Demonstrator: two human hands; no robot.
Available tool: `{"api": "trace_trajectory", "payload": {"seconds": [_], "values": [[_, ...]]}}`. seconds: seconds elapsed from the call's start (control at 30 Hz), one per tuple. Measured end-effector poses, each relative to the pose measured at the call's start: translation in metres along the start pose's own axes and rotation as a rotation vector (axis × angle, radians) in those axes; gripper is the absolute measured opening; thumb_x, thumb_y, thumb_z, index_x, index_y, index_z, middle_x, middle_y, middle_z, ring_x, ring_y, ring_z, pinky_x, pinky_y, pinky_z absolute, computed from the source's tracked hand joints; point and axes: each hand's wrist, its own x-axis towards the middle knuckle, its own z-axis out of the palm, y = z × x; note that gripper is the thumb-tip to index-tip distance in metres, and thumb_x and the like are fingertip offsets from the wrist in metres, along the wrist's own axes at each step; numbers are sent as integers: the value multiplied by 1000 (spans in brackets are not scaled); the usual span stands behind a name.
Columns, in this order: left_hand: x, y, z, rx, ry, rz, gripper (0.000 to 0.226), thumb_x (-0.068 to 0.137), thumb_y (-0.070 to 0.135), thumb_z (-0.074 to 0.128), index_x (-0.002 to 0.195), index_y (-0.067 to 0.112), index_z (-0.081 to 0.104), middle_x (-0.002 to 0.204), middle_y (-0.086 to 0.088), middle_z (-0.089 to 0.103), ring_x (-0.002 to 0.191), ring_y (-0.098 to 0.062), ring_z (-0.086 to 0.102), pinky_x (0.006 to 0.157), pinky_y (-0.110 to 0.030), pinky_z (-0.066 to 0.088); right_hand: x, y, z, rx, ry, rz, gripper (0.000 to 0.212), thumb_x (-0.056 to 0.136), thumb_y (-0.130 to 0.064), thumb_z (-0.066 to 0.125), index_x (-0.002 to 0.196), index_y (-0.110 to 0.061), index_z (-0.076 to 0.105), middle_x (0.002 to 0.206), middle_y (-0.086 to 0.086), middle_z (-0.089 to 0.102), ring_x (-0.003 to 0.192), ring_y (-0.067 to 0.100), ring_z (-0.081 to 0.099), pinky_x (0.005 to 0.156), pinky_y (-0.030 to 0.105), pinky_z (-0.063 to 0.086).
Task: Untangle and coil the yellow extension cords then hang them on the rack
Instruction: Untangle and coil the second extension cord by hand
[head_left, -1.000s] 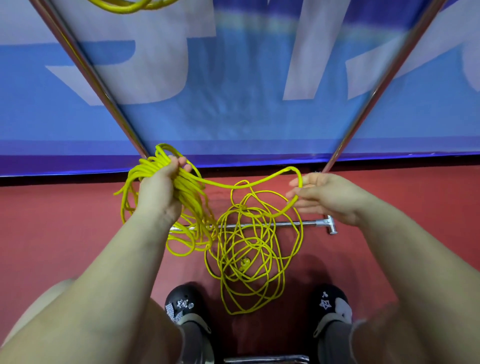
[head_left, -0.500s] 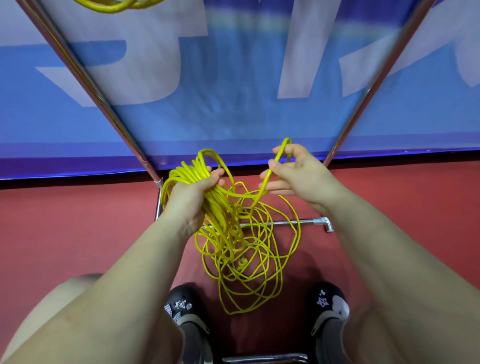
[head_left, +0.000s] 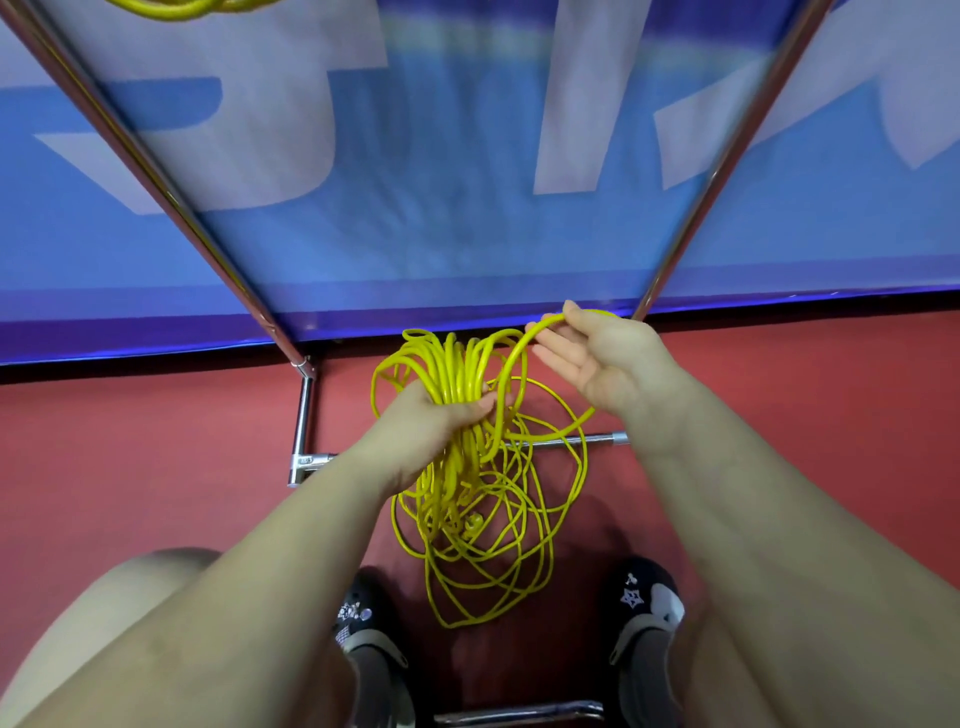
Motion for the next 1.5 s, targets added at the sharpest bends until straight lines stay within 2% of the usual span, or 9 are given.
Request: {"api": "trace_trajectory", "payload": {"seconds": [0.23, 0.37, 0.47, 0.63, 0.77, 0.93, 1.07, 1.13, 1.5], "values": [[-2, -1, 5, 11, -19, -22, 13, 86, 1, 61, 86, 12, 67, 75, 3, 73, 67, -8, 69, 60, -24, 56, 1, -5, 2, -54, -118, -56, 2, 95, -5, 48, 93, -6, 47, 97, 13, 57, 58, 17, 70, 58, 30, 58], [-5, 2, 4, 80, -92, -3, 18, 81, -4, 66, 88, 12, 68, 78, 4, 73, 69, -6, 68, 57, -19, 52, 1, -5, -2, -128, -58, -152, 53, 92, -3, 54, 138, -7, 28, 121, 17, 55, 72, 19, 70, 65, 29, 58], [-5, 1, 5, 119, -151, -7, 20, 80, -6, 65, 88, 12, 68, 81, 4, 73, 77, -7, 68, 68, -23, 56, 0, -2, -2, -202, 5, -233, 68, 90, -3, 57, 146, -2, 17, 125, 17, 55, 67, 15, 68, 67, 26, 56], [-6, -4, 9, 199, -206, -11, 19, 79, -8, 66, 80, 11, 63, 65, 9, 67, 61, -2, 62, 63, -16, 51, 5, -9, -8, 19, 53, -247, 52, 91, -6, 57, 137, 2, 34, 93, 6, 62, 63, 13, 70, 57, 22, 57], [-6, -7, 11, 198, -193, -6, 21, 79, -9, 65, 77, 12, 62, 64, 10, 64, 60, -4, 59, 66, -18, 51, 9, -10, -11, 23, 34, -197, 5, 93, -12, 55, 92, -7, 53, 83, 6, 61, 58, 9, 69, 56, 22, 57], [-3, -7, 7, -39, -38, -86, 15, 81, -7, 63, 86, 7, 64, 74, -6, 67, 63, -18, 66, 63, -32, 58, 7, 0, -9, -436, 14, -175, 47, 92, -29, 56, 131, -6, 45, 111, 10, 64, 69, 10, 67, 65, 23, 52], [0, 3, 3, -243, 112, -82, 11, 86, -5, 58, 83, 6, 61, 59, -4, 66, 51, -16, 65, 50, -31, 56, -3, 14, -3, -811, -50, -384, 9, 90, -20, 60, 89, -11, 60, 75, 4, 64, 43, 0, 58, 47, 12, 45], [3, 7, -1, -342, 174, -70, 11, 88, -2, 56, 81, 6, 60, 55, -4, 64, 47, -15, 63, 45, -29, 54, -8, 25, -2, -996, -150, -383, 15, 87, -24, 63, 76, -15, 58, 64, 0, 61, 42, 3, 55, 51, 19, 46], [8, 11, -14, -527, 166, -74, 21, 96, 12, 46, 96, 6, 66, 79, -7, 64, 75, -21, 65, 70, -37, 58, -10, 69, -6, -1179, -266, -604, 10, 81, -20, 71, 89, -16, 68, 70, -10, 44, 60, 4, 43, 69, 30, 42]]}}
